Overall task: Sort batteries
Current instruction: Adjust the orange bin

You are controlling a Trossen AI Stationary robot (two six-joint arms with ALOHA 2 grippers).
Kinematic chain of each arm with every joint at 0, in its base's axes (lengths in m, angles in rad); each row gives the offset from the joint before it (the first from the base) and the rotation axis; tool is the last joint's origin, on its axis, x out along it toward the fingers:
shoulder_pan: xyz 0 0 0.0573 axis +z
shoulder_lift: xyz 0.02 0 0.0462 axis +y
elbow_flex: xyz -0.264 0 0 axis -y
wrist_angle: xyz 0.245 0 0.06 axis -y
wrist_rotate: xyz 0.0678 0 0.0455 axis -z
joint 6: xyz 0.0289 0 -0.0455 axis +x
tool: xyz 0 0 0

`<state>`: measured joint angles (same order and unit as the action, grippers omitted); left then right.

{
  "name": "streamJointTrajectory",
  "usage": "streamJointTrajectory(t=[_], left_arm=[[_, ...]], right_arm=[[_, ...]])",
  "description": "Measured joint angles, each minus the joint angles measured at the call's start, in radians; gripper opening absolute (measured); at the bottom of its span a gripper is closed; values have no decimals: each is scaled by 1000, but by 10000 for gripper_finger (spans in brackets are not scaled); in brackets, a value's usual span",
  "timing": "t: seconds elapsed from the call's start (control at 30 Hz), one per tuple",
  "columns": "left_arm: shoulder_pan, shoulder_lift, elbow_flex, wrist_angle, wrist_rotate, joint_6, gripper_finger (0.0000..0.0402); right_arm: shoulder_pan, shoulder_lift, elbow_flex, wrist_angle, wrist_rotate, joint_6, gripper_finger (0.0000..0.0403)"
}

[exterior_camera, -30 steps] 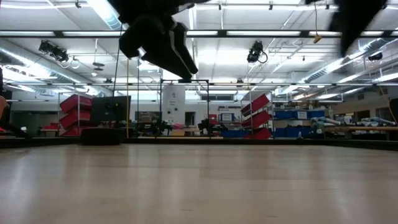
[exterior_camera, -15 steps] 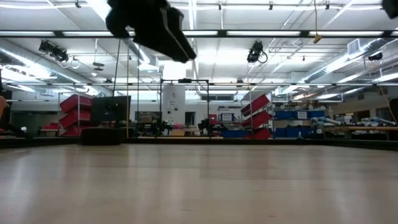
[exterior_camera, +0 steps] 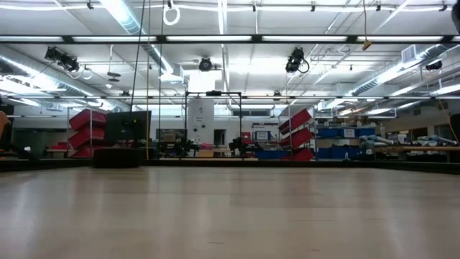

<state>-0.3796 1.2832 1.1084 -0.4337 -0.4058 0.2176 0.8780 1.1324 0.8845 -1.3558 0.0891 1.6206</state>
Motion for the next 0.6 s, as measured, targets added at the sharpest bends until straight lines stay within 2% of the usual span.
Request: streamJointTrajectory(t=[0.17, 0.3, 0.47, 0.6], left_arm=[[-132, -161, -24, -14, -60, -31, 266], [-270, -318, -99, -14, -269, -94, 266], [-436, -514, -253, -12, -558, -198, 266], [-482, -643, -391, 48, -653, -182, 266]], right_arm=[[-3, 5, 1, 73, 249, -27, 184], [-14, 13, 1, 200, 477, -139, 167], [-18, 15, 1, 416, 777, -457, 146], [-24, 7, 1, 584, 980, -786, 131]])
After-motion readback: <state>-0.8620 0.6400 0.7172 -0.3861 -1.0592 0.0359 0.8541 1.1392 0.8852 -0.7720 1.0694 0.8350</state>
